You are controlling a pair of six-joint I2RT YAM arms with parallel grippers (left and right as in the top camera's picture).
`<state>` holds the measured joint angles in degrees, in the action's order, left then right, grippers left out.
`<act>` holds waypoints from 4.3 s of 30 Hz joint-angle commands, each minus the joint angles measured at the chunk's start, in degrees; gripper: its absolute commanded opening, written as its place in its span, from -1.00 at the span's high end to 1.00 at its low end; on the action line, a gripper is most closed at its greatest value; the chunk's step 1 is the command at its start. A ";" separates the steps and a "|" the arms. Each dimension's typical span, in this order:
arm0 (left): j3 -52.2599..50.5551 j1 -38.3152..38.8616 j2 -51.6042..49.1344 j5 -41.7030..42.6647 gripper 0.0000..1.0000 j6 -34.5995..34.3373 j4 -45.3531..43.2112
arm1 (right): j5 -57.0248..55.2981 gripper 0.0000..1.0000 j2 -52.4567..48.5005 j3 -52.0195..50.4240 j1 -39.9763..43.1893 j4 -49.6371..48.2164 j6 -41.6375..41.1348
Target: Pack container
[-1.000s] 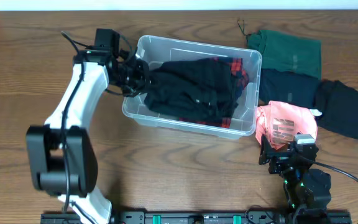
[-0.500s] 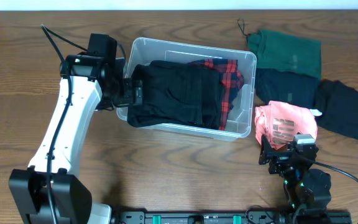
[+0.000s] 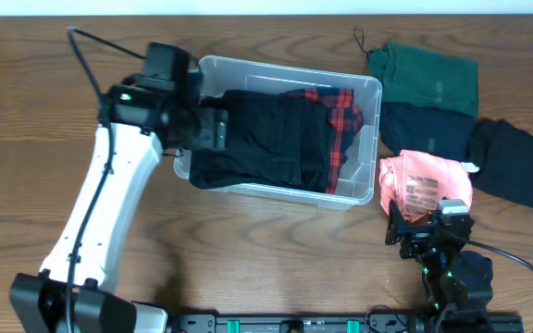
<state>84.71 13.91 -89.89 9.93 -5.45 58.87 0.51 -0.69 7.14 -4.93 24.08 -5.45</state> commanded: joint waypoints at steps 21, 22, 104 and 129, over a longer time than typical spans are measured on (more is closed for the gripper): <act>-1.64 4.98 -25.46 -13.64 0.16 -5.25 -2.25 | 0.37 -0.98 0.33 -0.15 0.37 -0.07 -0.28; -0.92 4.98 -25.00 -14.69 0.16 -5.97 -2.05 | 0.37 -0.98 0.33 -0.15 0.37 -0.07 -0.26; 2.73 -10.36 -16.85 -11.39 0.49 -21.90 11.78 | 0.37 -0.98 0.31 -0.15 0.37 -0.07 -0.26; 9.55 -12.04 -12.92 -12.48 -0.43 -11.39 14.64 | 0.37 -0.99 0.33 -0.15 0.37 -0.07 -0.26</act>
<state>89.52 2.68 -106.30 -1.87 -19.33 72.44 0.51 -0.69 7.14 -4.93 24.08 -5.43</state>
